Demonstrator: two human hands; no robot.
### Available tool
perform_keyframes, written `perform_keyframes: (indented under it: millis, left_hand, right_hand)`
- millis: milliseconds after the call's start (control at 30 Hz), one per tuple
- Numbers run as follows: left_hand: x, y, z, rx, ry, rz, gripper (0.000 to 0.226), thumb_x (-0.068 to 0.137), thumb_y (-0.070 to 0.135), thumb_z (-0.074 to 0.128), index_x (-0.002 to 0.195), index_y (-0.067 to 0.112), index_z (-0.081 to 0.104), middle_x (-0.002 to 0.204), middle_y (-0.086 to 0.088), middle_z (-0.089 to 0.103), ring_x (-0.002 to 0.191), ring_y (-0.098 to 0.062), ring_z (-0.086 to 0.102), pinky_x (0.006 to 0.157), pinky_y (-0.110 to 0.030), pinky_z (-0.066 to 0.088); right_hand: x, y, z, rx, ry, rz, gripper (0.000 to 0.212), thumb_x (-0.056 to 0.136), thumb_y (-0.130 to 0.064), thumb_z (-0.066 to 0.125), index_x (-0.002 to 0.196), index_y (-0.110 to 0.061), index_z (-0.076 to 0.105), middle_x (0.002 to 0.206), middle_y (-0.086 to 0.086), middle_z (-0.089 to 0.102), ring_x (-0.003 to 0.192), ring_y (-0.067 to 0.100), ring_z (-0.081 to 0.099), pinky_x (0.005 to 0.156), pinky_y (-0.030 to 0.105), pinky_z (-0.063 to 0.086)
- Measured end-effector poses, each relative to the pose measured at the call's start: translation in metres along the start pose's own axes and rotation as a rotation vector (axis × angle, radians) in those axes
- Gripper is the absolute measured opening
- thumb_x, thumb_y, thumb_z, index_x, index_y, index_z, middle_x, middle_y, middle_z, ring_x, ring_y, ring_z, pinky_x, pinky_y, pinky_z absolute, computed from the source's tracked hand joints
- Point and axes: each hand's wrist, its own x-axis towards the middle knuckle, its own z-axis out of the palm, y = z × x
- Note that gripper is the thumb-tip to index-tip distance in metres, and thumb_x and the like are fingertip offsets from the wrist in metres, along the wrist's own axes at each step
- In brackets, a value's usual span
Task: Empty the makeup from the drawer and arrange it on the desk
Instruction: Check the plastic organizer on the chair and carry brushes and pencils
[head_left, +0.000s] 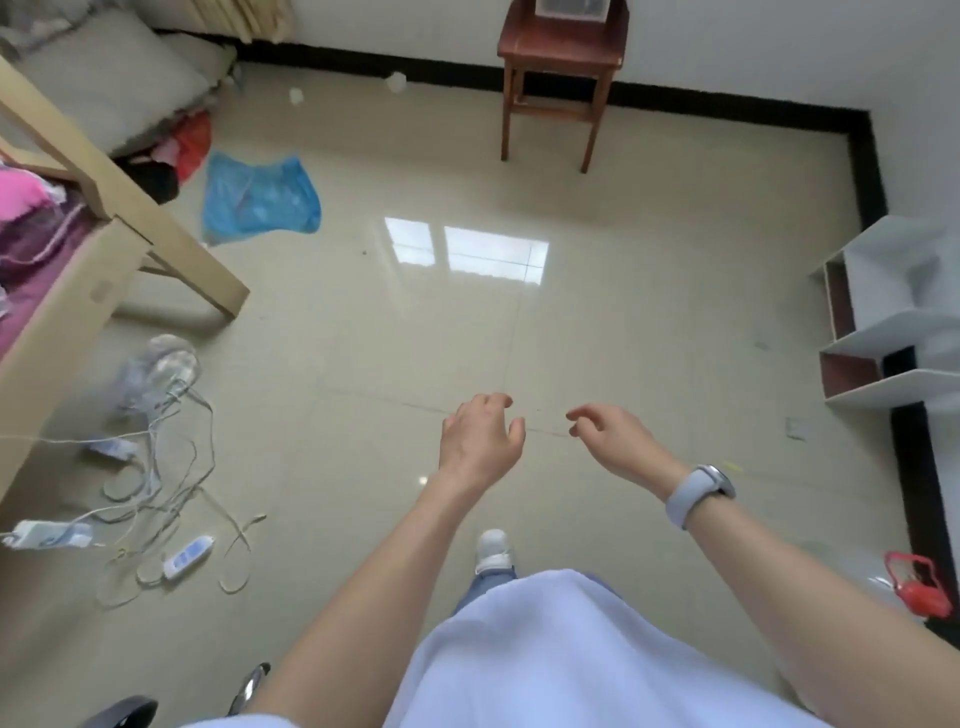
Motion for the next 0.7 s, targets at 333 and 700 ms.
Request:
perform_keyframes:
  millis: [333, 700]
  left_hand:
    - [0.254, 0.122, -0.064, 0.077, -0.071, 0.195, 0.038, 0.094, 0.029, 0.041, 0.129, 0.015, 0.048, 0.131, -0.002, 0.051, 0.121, -0.019, 0.046, 0.099, -0.034, 0.034]
    - [0.525, 0.249, -0.162, -0.037, 0.008, 0.114, 0.034, 0.095, 0.025, 0.043, 0.125, 0.013, 0.052, 0.126, -0.003, 0.054, 0.120, -0.018, 0.047, 0.098, -0.032, 0.038]
  right_hand:
    - [0.198, 0.007, -0.175, 0.108, 0.119, 0.079, 0.033, 0.095, -0.012, 0.035, 0.119, -0.010, 0.058, 0.118, 0.008, 0.062, 0.109, 0.022, 0.054, 0.088, 0.026, 0.039]
    - [0.451, -0.031, -0.386, 0.073, 0.086, 0.010, 0.033, 0.094, -0.011, 0.036, 0.117, -0.009, 0.059, 0.119, 0.009, 0.063, 0.114, 0.025, 0.054, 0.095, 0.030, 0.042]
